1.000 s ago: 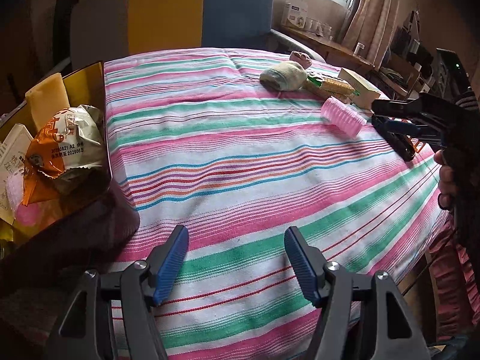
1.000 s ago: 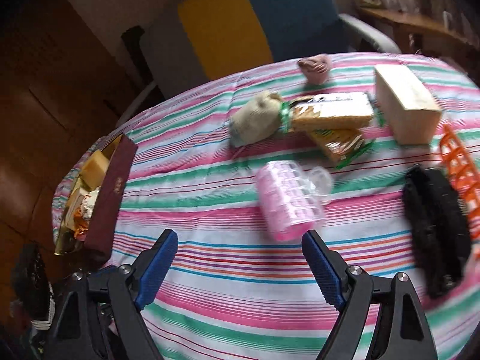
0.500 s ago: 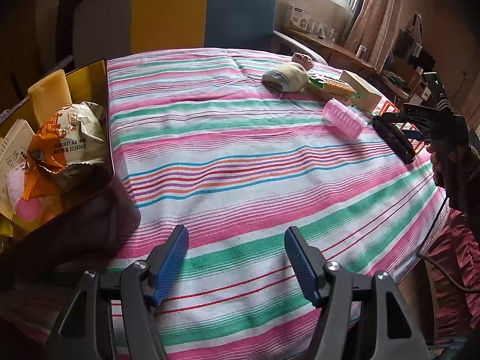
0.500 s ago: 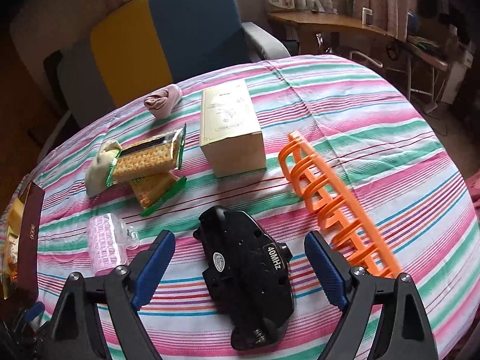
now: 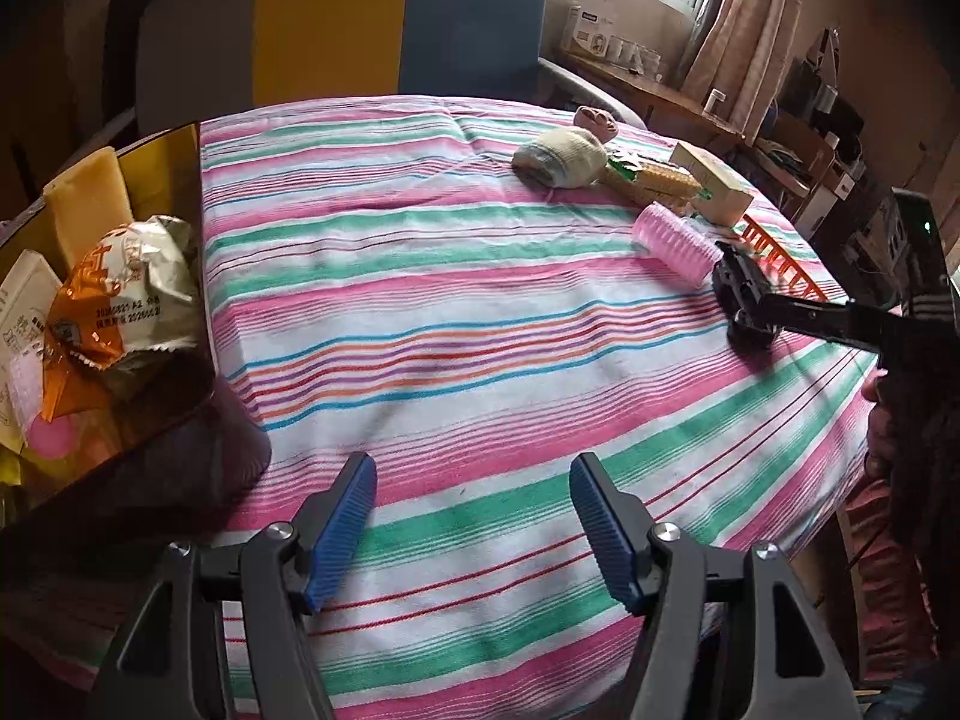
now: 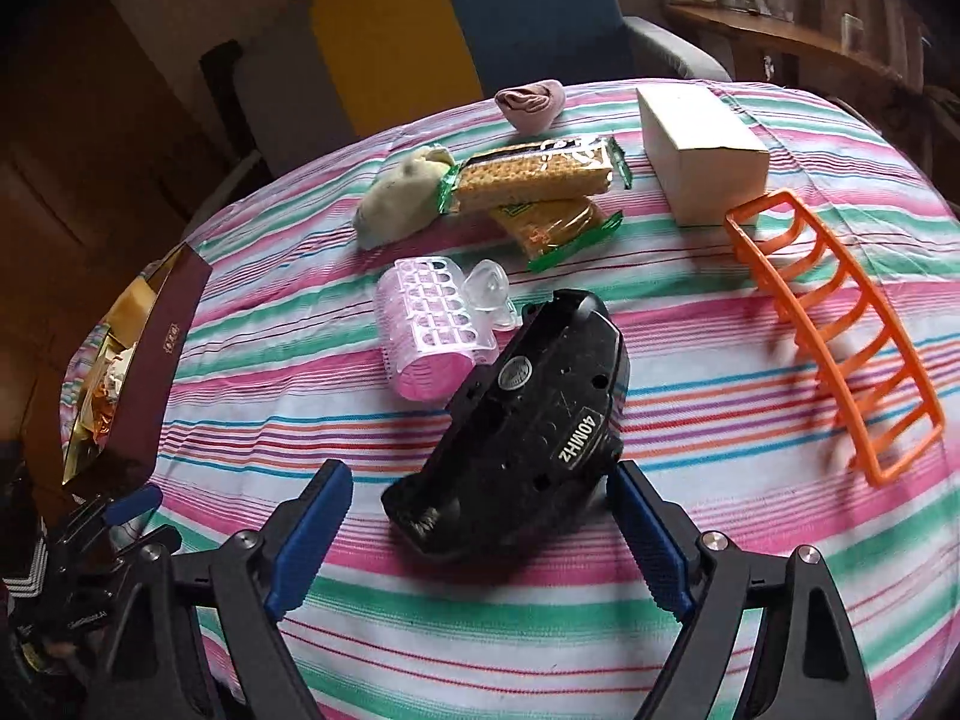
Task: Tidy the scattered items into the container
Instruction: 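Reach the right tool toward the pink roller and black device, then close the left tool around the pink roller while the right tool approaches the black device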
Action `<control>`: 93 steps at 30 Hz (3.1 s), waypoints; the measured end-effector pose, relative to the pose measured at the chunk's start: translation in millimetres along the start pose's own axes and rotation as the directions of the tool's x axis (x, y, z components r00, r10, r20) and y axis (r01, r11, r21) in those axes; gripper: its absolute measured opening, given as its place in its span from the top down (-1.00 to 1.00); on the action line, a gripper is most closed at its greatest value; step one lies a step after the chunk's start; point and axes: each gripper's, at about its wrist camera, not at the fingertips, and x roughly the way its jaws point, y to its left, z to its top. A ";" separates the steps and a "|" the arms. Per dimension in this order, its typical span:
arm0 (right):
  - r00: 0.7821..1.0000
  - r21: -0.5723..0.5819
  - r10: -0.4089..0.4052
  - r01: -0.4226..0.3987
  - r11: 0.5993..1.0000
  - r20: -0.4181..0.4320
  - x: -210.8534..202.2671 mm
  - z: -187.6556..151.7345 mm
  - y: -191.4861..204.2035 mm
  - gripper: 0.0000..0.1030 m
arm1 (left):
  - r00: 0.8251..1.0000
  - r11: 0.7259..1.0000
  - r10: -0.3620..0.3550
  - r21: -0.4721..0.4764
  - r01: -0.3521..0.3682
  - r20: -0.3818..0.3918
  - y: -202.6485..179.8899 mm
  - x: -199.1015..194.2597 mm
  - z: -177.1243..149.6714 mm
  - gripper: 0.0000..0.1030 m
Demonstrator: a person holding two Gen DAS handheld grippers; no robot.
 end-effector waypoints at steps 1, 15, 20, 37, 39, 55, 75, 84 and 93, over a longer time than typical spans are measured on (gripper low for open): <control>1.000 0.014 -0.014 0.014 1.000 0.012 -4.3 -3.3 -2.7 -0.71 | 1.000 1.000 -0.011 0.003 0.011 0.002 -2.4 0.1 6.0 -0.33; 0.986 0.040 -0.154 0.152 0.988 0.070 -22.5 -34.6 -27.4 -0.74 | 0.970 0.969 -0.240 0.050 0.242 -0.047 -78.9 53.2 124.8 -0.45; 0.985 0.014 -0.152 0.151 0.988 0.081 -17.2 -35.8 -21.6 -0.93 | 0.966 0.967 -0.254 0.020 0.255 -0.057 -86.8 78.6 156.3 -0.45; 0.972 -0.040 -0.201 0.208 0.977 0.123 -6.9 -37.6 -10.3 -1.00 | 0.923 0.943 -0.326 -0.001 0.333 -0.206 -94.2 131.5 149.7 0.02; 0.970 -0.048 -0.210 0.217 0.975 0.124 -5.9 -38.1 -9.1 -1.00 | 0.929 0.947 -0.314 0.011 0.322 -0.199 -92.7 126.6 147.6 0.04; 0.960 -0.039 -0.249 0.256 0.966 0.128 -3.2 -36.4 -3.7 -1.00 | 0.973 0.974 -0.198 -0.134 0.182 -0.115 -3.7 45.6 68.5 0.04; 0.976 0.175 -0.199 0.181 0.968 0.088 -20.2 -32.6 -6.5 -1.00 | 0.985 0.987 -0.163 -0.020 0.162 -0.056 -30.7 1.1 8.5 -0.18; 0.969 0.131 -0.225 0.211 0.969 0.099 -2.0 4.3 8.1 -1.00 | 0.994 0.995 -0.096 -0.029 0.094 -0.059 -16.6 14.7 13.4 -0.19; 0.955 0.035 -0.290 0.288 0.957 0.068 29.6 10.8 15.4 -1.00 | 0.996 0.993 -0.082 -0.085 0.079 -0.034 13.8 3.6 11.5 -0.19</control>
